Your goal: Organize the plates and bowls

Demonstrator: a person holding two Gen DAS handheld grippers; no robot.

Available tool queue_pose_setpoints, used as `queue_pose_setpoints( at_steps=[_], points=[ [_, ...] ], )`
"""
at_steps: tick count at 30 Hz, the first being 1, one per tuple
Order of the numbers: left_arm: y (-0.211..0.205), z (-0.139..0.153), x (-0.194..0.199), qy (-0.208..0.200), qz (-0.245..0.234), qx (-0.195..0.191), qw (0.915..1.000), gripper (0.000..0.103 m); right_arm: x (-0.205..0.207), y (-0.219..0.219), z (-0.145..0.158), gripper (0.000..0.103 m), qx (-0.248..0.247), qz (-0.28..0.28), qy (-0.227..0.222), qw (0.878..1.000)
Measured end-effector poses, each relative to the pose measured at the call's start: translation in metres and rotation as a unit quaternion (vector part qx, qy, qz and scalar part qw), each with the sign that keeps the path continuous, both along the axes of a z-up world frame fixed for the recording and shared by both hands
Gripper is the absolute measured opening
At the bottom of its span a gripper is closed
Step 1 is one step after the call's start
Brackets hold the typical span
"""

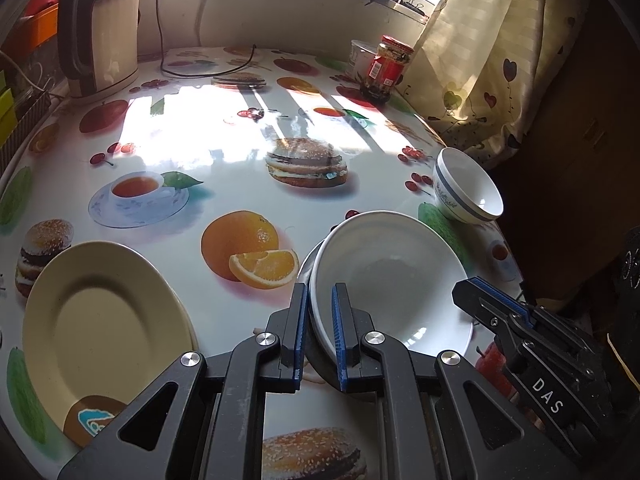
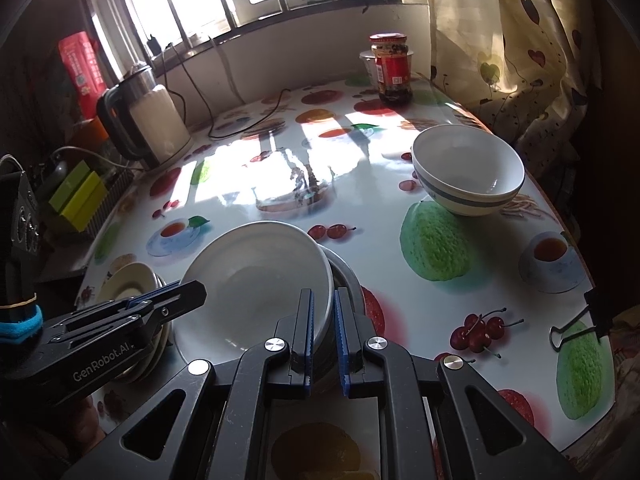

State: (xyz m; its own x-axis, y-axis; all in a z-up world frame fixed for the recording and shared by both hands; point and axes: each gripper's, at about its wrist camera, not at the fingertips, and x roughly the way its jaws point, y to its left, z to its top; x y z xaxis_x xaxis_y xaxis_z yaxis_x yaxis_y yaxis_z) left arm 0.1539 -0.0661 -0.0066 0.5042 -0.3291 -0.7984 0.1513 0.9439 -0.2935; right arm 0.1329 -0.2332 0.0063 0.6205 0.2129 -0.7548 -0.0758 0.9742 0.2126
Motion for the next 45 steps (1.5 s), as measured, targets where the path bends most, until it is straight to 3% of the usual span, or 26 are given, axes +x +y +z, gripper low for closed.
queue_pose_setpoints(
  at_steps=[5, 16, 22, 45],
  points=[
    [0.002, 0.002, 0.001, -0.005, 0.003, -0.002, 1.0000, 0.014, 0.000, 0.000, 0.003, 0.012, 0.003, 0.001, -0.003, 1.000],
    [0.001, 0.009, 0.005, -0.015, 0.004, 0.005, 0.9999, 0.019, 0.003, -0.003, 0.006, 0.026, 0.006, -0.004, -0.005, 1.000],
    [0.000, 0.018, 0.009, -0.025, 0.003, 0.006, 0.9997, 0.033, 0.005, -0.006, 0.010, 0.033, 0.005, -0.011, -0.013, 1.000],
    [-0.062, 0.043, 0.054, -0.042, -0.048, 0.002, 0.9980, 0.034, 0.024, -0.068, 0.030, 0.036, -0.004, -0.078, -0.035, 0.996]
  ],
)
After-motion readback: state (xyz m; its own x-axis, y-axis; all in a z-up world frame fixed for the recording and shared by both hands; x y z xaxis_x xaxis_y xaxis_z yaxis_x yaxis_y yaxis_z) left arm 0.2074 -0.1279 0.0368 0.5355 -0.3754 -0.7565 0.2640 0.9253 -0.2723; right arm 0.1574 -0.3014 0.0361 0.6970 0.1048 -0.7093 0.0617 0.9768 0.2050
